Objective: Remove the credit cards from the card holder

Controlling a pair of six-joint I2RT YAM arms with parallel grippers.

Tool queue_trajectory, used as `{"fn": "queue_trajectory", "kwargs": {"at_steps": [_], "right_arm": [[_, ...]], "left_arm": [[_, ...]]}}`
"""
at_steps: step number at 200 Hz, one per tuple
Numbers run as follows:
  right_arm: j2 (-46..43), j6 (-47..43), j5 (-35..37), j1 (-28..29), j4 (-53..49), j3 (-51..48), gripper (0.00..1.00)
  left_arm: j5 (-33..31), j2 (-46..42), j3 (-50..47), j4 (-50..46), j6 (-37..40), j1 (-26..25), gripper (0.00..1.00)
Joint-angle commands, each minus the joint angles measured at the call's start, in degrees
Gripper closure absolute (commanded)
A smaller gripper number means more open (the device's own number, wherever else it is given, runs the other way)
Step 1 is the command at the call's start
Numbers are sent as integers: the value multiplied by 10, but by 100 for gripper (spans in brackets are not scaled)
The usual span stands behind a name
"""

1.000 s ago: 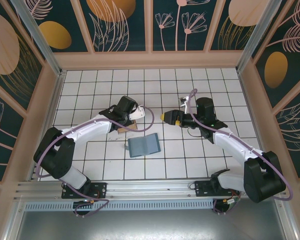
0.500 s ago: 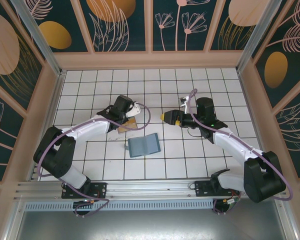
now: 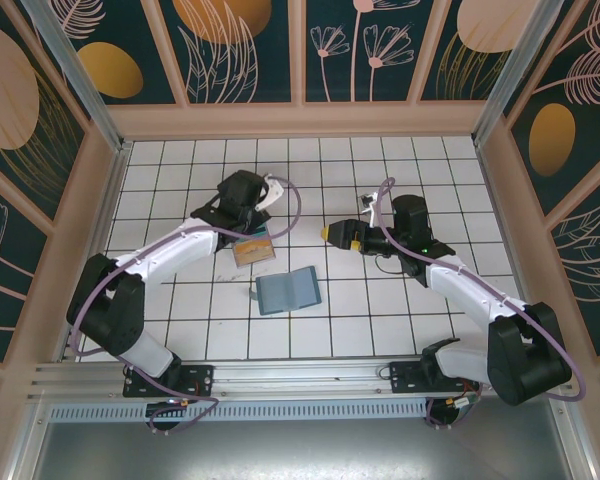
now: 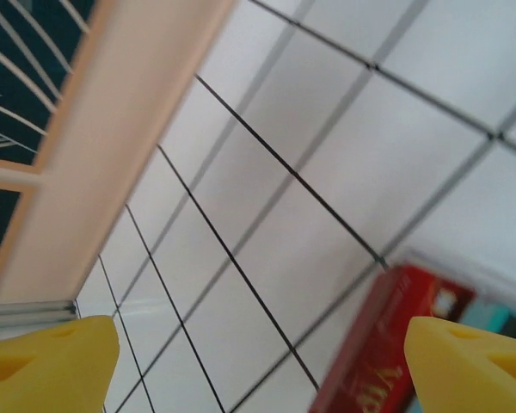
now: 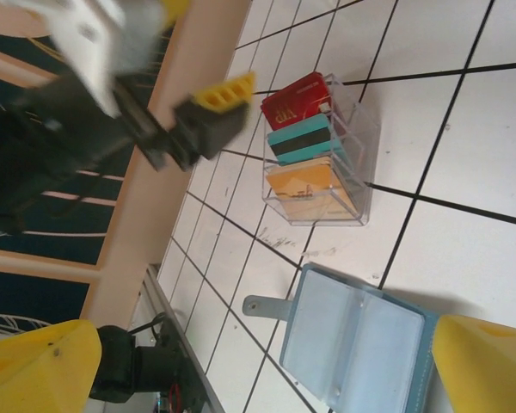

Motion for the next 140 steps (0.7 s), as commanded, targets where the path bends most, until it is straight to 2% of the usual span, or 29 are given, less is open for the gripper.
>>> {"fn": "queue_trajectory", "kwargs": {"at_steps": [1, 24, 34, 50, 63, 80, 110, 125, 140], "right_arm": [[-13, -17, 31, 5, -28, 1, 1], [-11, -31, 61, 20, -50, 4, 1], [-7, -36, 74, 27, -60, 5, 4], [2, -44, 94, 44, -72, 5, 15], [12, -48, 110, 61, -79, 5, 28], [24, -51, 133, 85, -83, 2, 36], [50, -45, 167, 123, -78, -17, 58], [60, -37, 172, 132, -66, -30, 61], [70, -34, 182, 141, -61, -38, 68]], "left_arm": [[-4, -5, 63, -65, -140, 4, 10], [3, -8, 105, -126, -247, 4, 14], [10, -15, 115, -148, -294, 4, 17], [27, -32, 117, -176, -364, 4, 20], [48, -50, 110, -194, -422, 4, 22], [79, -78, 87, -206, -490, 4, 25], [149, -129, 29, -210, -592, 3, 35], [181, -154, -9, -204, -641, 3, 36], [214, -181, -51, -191, -684, -1, 39]]}}
